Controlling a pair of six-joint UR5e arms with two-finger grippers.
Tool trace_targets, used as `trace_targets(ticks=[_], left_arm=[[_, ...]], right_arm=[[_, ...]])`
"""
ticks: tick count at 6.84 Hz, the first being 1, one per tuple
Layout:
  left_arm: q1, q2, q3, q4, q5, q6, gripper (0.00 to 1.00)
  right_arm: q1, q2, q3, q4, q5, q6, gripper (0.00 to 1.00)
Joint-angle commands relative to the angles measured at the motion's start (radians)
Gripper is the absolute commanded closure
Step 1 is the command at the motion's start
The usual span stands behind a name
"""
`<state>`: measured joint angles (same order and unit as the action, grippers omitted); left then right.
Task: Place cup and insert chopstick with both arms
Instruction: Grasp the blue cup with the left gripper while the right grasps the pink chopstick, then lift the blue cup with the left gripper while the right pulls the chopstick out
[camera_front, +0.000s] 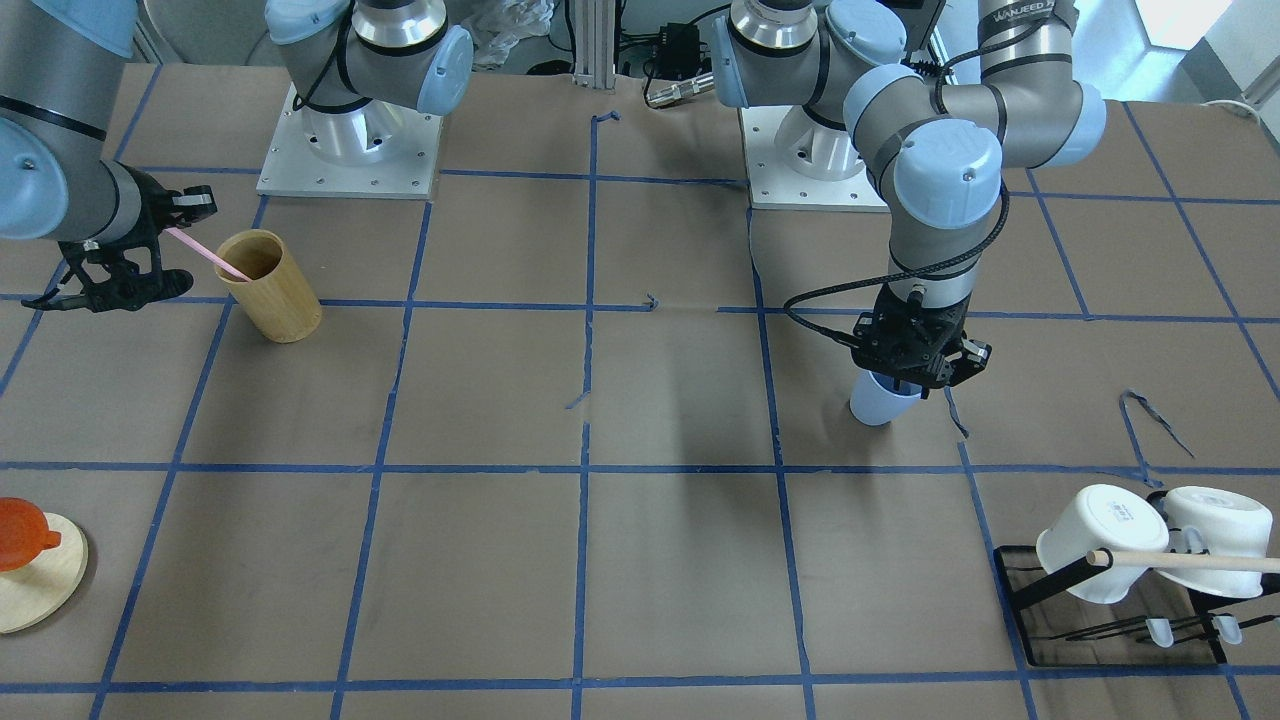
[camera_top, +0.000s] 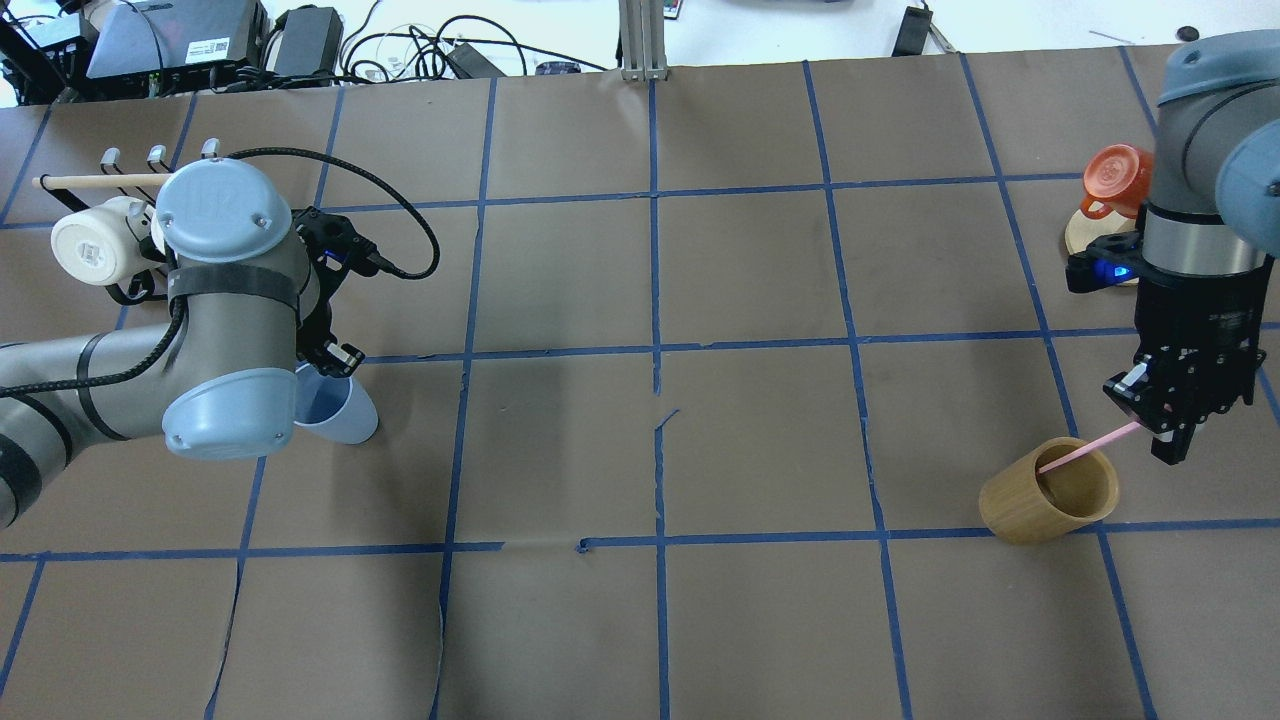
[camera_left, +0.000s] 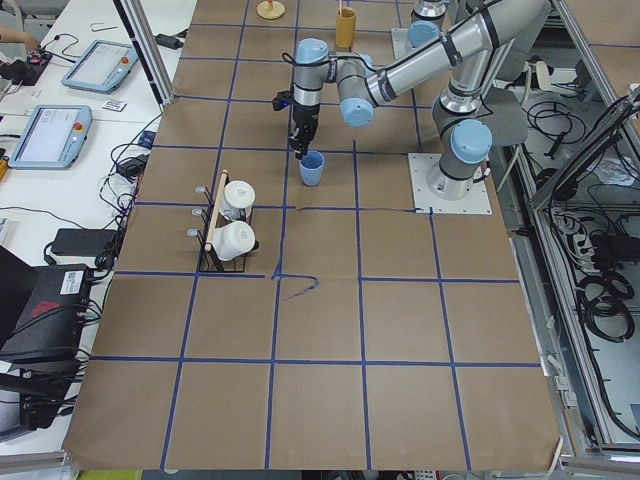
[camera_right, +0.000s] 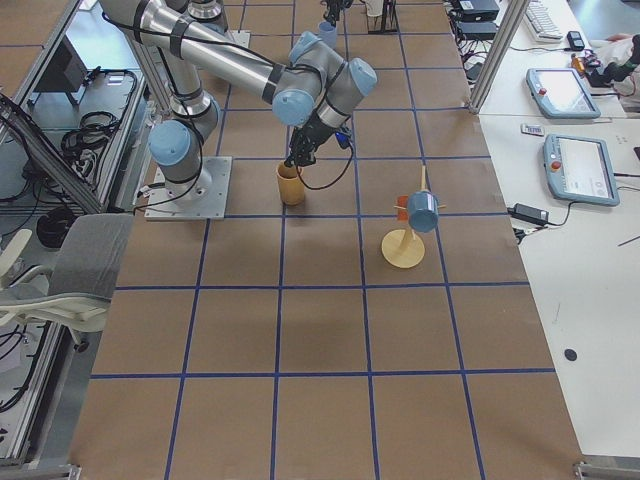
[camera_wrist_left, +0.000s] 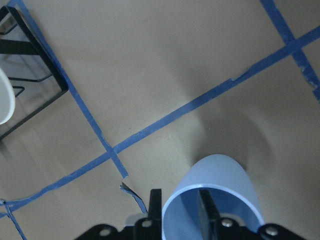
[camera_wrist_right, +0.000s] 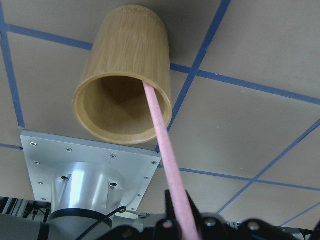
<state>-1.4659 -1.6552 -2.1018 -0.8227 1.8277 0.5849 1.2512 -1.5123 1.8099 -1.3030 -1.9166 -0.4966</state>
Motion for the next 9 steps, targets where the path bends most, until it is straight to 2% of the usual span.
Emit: trace_targets(ticks=[1, 2, 3, 5, 6, 7, 8, 9], left_arm=[[0.004, 0.002, -0.009, -0.001, -0.030, -0.066, 0.42], [0.004, 0.002, -0.007, -0.003, -0.031, -0.079, 0.37], [0.004, 0.000, -0.007, -0.004, -0.031, -0.080, 0.19], [0.004, 0.000, -0.013, -0.007, -0.039, -0.080, 0.19], [0.002, 0.002, -0.024, -0.009, -0.085, -0.124, 0.19], [0.004, 0.003, -0.065, 0.008, -0.088, -0.138, 0.26], [0.004, 0.005, -0.072, 0.010, -0.087, -0.137, 0.53], [0.004, 0.005, -0.072, 0.010, -0.085, -0.131, 0.70]], right_arm=[[-0.001, 0.000, -0.059, 0.086, 0.002, 0.003, 1.00], [0.000, 0.000, -0.070, 0.109, 0.004, 0.003, 1.00], [-0.001, 0.000, -0.081, 0.123, 0.004, 0.016, 1.00], [0.001, 0.000, -0.101, 0.151, 0.008, 0.018, 1.00], [-0.001, 0.000, -0.104, 0.163, 0.008, 0.018, 1.00], [-0.001, -0.002, -0.112, 0.180, 0.011, 0.019, 1.00], [0.000, -0.002, -0.141, 0.204, 0.016, 0.019, 1.00], [0.001, -0.002, -0.171, 0.237, 0.018, 0.030, 1.00]])
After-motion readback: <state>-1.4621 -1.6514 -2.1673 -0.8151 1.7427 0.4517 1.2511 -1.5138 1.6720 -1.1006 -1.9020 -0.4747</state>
